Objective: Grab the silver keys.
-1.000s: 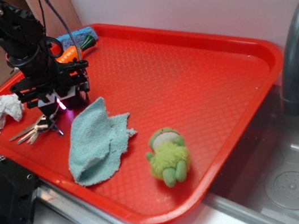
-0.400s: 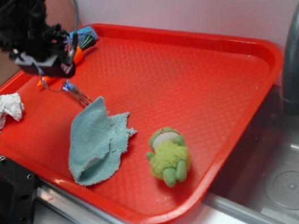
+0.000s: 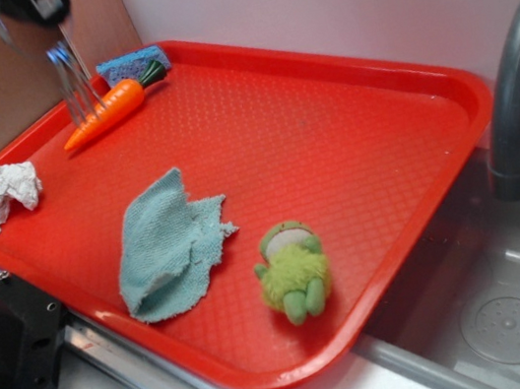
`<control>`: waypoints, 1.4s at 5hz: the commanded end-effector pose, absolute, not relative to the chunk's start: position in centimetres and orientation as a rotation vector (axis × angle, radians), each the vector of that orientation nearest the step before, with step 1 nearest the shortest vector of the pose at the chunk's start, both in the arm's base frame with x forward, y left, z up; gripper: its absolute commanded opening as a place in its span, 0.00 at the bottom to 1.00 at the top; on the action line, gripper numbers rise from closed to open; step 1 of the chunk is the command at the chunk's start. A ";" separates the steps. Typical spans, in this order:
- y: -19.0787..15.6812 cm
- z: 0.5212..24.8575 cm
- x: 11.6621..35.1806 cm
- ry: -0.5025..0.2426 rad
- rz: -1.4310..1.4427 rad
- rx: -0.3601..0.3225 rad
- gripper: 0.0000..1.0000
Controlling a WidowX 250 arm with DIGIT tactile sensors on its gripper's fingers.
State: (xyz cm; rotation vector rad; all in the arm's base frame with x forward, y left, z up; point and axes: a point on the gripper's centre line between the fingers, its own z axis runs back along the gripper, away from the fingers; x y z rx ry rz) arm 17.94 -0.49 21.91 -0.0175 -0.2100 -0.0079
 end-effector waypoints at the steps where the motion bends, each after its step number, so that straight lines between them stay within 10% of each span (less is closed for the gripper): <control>1: 1.9 32.9 17.1 -0.267 0.060 -0.153 0.00; 4: 2.5 27.3 21.2 -0.058 0.121 -0.186 0.00; 7: 0.4 22.6 23.1 -0.011 0.098 -0.139 0.00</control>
